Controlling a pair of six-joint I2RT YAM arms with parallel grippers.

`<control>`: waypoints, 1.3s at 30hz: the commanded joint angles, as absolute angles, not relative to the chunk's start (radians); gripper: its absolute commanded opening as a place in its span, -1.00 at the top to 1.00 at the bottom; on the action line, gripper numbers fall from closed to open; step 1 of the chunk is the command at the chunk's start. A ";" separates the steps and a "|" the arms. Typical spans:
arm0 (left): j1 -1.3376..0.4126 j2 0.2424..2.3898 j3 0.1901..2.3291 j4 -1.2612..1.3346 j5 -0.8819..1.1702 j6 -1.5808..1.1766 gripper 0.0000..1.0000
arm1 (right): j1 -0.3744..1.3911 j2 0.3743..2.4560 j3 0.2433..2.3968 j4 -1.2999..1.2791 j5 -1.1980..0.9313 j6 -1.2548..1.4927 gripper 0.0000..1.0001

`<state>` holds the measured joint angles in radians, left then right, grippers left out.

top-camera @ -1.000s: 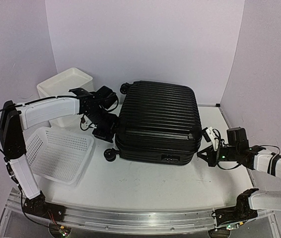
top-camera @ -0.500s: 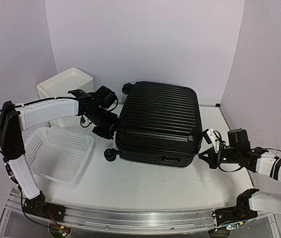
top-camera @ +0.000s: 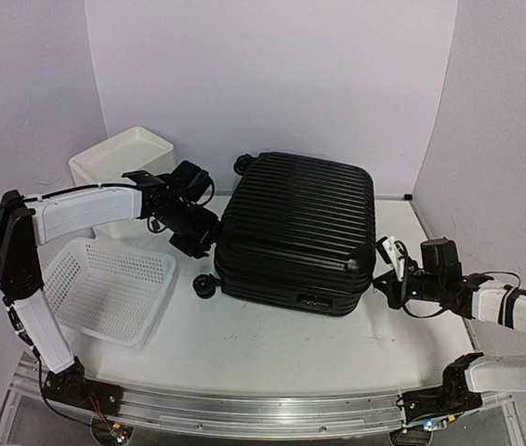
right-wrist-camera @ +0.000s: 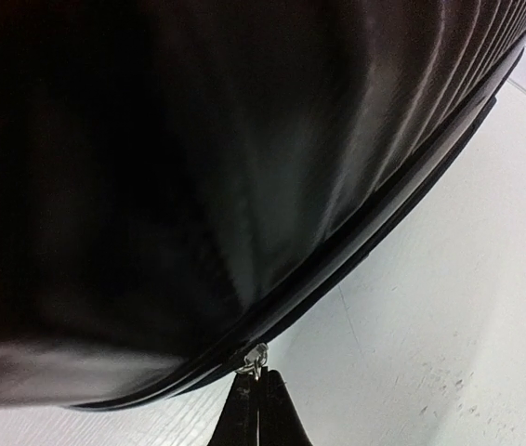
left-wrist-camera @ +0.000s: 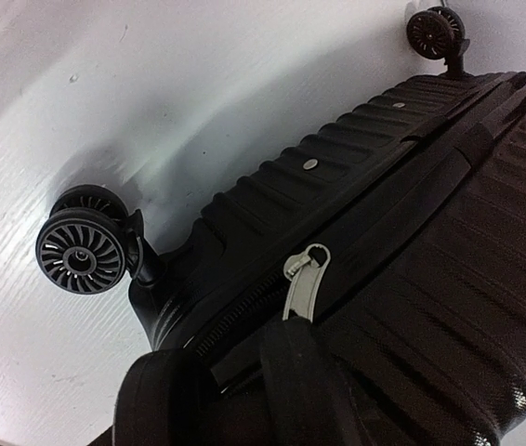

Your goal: Open, take out, and arrange the luggage

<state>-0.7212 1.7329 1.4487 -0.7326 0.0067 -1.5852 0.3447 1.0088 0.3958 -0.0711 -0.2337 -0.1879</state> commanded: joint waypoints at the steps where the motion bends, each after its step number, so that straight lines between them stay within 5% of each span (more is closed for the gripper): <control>1: -0.694 1.749 1.422 -0.854 -0.013 -1.289 0.66 | 0.318 1.107 0.420 0.178 -0.205 -0.278 1.00; 7: -0.665 1.812 1.446 -0.853 -0.003 -1.028 0.80 | 0.176 1.275 0.471 0.361 -0.408 -0.280 1.00; 17: -0.643 1.835 1.501 -0.793 -0.038 -0.470 0.77 | 0.059 1.473 0.635 0.372 -0.581 -0.395 1.00; 32: -0.554 1.911 1.573 -0.780 -0.042 -0.165 0.94 | -0.197 1.803 0.963 0.412 -0.784 -0.448 1.00; 39: -0.555 2.001 1.678 -0.772 -0.138 -0.021 1.00 | -0.222 1.959 1.151 0.259 -0.966 -0.759 1.00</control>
<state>-0.5224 1.9049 1.6558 -0.6853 0.2119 -0.8181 -0.2047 1.9064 1.0157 0.2798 -0.8936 -0.5541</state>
